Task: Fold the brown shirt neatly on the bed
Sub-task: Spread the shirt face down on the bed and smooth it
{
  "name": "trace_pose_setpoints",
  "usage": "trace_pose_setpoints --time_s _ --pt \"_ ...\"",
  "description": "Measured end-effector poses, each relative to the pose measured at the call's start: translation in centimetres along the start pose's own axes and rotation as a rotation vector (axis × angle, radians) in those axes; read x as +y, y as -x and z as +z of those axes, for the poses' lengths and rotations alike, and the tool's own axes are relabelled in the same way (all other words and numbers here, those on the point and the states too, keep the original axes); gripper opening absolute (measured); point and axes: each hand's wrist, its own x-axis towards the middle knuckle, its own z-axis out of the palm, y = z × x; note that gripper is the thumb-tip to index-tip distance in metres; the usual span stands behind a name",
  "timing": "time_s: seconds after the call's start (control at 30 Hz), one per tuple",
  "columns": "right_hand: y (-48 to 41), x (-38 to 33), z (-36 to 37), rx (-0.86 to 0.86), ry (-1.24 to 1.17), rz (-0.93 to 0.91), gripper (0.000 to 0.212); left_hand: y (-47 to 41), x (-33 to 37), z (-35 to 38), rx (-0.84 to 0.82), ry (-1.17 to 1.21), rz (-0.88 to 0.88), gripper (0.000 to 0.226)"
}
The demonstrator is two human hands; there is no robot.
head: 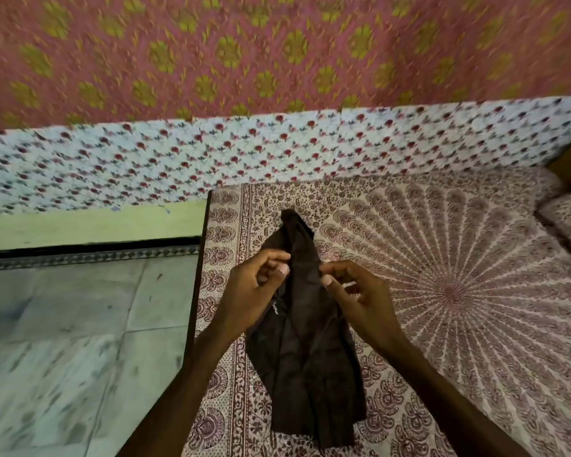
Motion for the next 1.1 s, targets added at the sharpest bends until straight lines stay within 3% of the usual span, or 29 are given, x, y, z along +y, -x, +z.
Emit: trace_pose_setpoints --time_s 0.2,0.47,0.6,0.77,0.83,0.9,0.97,1.1 --pt "-7.4 10.3 6.0 -0.012 0.027 0.121 0.013 -8.1 -10.9 2.2 0.076 0.016 -0.122 0.017" --pt "-18.3 29.5 16.6 0.049 0.067 0.226 0.017 -20.5 -32.1 9.8 0.261 -0.042 -0.351 0.023" --pt "-23.9 38.8 21.0 -0.063 0.443 0.206 0.038 -26.3 -41.9 12.7 0.213 -0.127 -0.461 0.023" --pt "-29.0 45.8 24.0 -0.173 0.580 0.163 0.059 -30.5 -49.6 14.4 0.189 -0.264 -0.549 0.074" --pt "-31.0 47.2 25.0 -0.209 0.584 0.226 0.070 -32.0 -51.6 14.8 0.143 -0.241 -0.610 0.083" --pt "-32.7 48.2 25.5 -0.208 0.587 0.352 0.070 -33.4 -52.4 15.0 0.094 -0.164 -0.706 0.067" --pt "-33.3 48.3 25.5 -0.198 0.582 0.440 0.053 -34.0 -52.1 15.1 0.049 -0.113 -0.734 0.046" --pt "-31.3 47.0 23.8 -0.075 0.442 0.380 0.033 -33.3 -48.9 15.2 0.126 -0.078 -0.680 0.031"
